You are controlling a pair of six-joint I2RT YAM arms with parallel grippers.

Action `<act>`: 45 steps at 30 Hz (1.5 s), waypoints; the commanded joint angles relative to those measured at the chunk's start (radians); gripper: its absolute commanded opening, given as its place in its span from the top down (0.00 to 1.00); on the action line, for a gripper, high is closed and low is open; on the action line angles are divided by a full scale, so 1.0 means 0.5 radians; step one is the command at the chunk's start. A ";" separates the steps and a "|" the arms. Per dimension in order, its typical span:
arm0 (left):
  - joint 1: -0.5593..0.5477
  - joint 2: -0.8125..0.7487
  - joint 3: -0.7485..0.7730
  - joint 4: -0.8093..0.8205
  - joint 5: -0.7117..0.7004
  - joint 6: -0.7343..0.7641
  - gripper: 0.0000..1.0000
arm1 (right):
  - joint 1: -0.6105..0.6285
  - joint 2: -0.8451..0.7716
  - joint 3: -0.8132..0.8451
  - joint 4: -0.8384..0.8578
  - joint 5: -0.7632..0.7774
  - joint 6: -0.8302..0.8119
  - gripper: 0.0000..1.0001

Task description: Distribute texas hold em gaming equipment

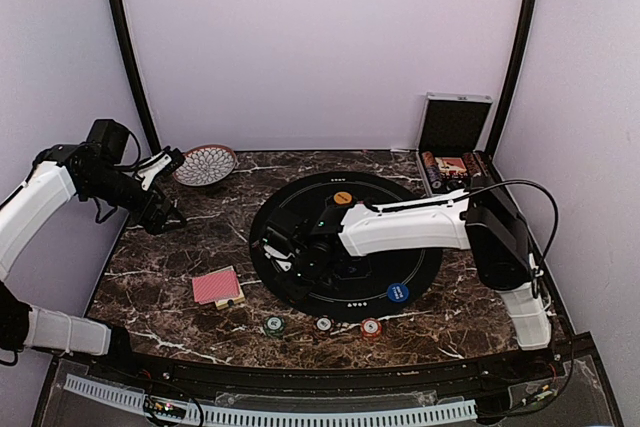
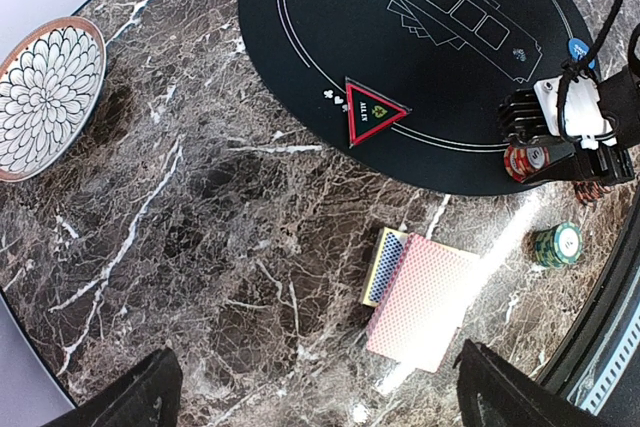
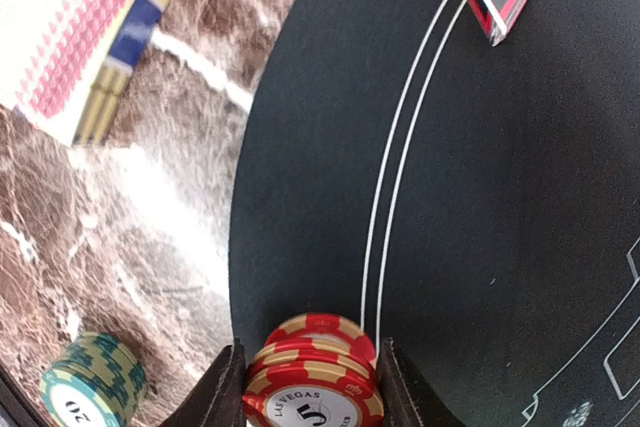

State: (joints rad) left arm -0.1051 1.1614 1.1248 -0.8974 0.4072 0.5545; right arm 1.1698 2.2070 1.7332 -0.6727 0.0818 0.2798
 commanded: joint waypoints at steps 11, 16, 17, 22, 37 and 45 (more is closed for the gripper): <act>-0.005 -0.053 -0.040 -0.050 0.010 0.023 0.01 | 0.002 -0.017 -0.041 0.037 0.084 0.009 0.54; -0.005 -0.048 -0.032 -0.049 0.010 0.017 0.01 | 0.003 0.024 0.028 0.044 0.033 0.013 0.49; -0.006 -0.047 -0.032 -0.051 0.009 0.017 0.01 | 0.004 0.027 0.033 0.052 0.020 0.014 0.49; -0.005 -0.049 -0.028 -0.058 0.006 0.020 0.01 | 0.004 0.022 0.019 0.060 0.002 0.028 0.46; -0.005 -0.056 -0.021 -0.061 0.013 0.016 0.01 | -0.010 -0.215 -0.327 0.046 -0.039 0.066 0.27; -0.005 -0.055 -0.002 -0.072 0.006 0.011 0.01 | 0.043 -0.178 -0.261 0.050 -0.002 0.067 0.46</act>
State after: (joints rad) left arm -0.1051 1.1606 1.1168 -0.8997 0.4038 0.5545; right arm 1.1732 2.1338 1.5795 -0.6548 0.0711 0.3084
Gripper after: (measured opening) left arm 0.987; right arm 0.564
